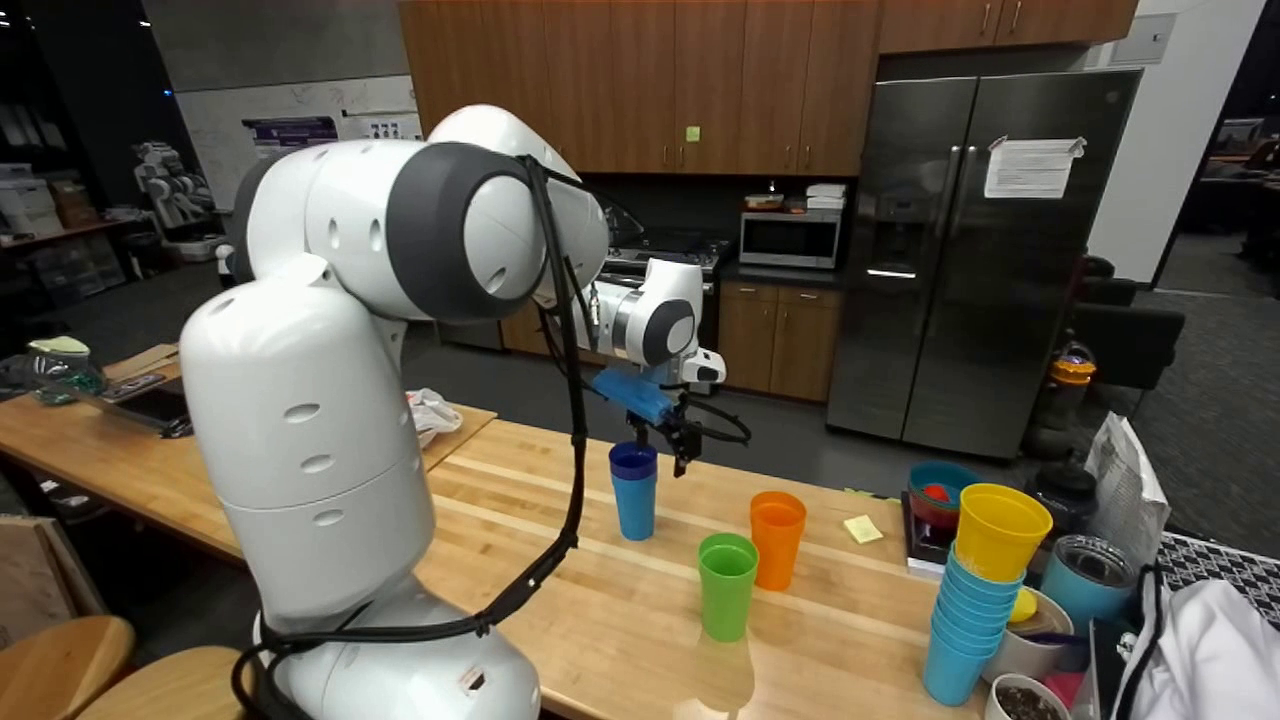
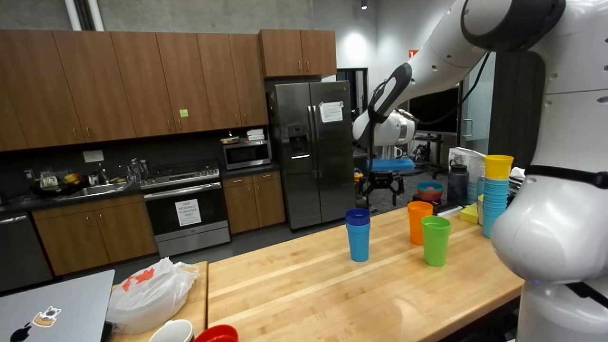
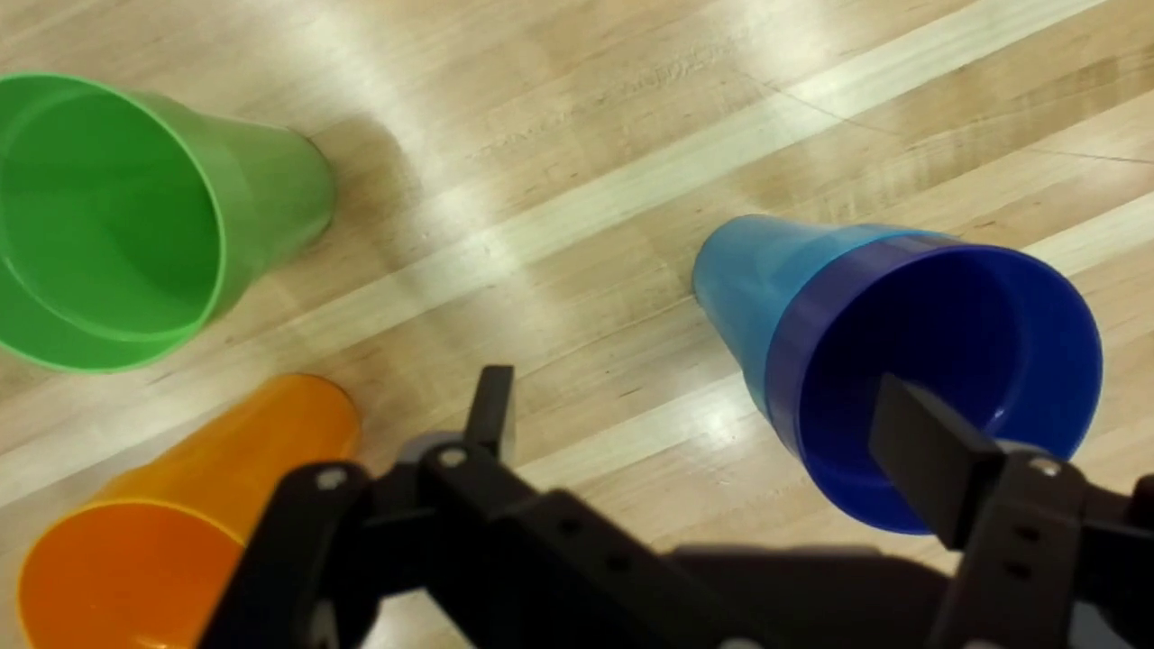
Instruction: Pick up the orange cup from the stack of cups to the left and put it on the table, pick up the green cup from the stack of cups to the left and put it on the table, pick up the navy blue cup from the stack of cups to the left and put it on the table
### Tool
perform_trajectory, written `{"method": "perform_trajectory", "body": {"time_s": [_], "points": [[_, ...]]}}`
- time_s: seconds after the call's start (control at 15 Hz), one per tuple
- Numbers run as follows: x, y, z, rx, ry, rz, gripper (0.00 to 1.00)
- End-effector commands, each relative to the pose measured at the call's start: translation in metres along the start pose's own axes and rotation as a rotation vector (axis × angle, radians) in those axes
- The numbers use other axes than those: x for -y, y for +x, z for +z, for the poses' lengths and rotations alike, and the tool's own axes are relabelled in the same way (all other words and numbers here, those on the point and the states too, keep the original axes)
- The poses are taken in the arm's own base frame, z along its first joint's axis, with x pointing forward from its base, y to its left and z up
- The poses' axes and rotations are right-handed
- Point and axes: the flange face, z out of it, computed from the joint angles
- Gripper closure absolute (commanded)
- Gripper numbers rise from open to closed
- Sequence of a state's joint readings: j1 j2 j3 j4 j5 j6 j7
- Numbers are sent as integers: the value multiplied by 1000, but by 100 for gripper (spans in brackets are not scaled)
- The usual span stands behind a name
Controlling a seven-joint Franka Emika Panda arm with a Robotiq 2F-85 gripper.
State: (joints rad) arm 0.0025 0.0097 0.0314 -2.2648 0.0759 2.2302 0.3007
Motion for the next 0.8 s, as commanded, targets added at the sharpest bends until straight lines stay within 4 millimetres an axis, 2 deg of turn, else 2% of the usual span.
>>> {"method": "perform_trajectory", "body": {"time_s": [0.0,0.4,0.53,0.6,0.73], "points": [[4,9,6,19,-26,-28,2],[13,9,23,45,-52,-56,9],[14,10,27,51,-65,-68,34],[15,9,29,52,-70,-72,35],[18,8,31,55,-74,-80,48]]}}
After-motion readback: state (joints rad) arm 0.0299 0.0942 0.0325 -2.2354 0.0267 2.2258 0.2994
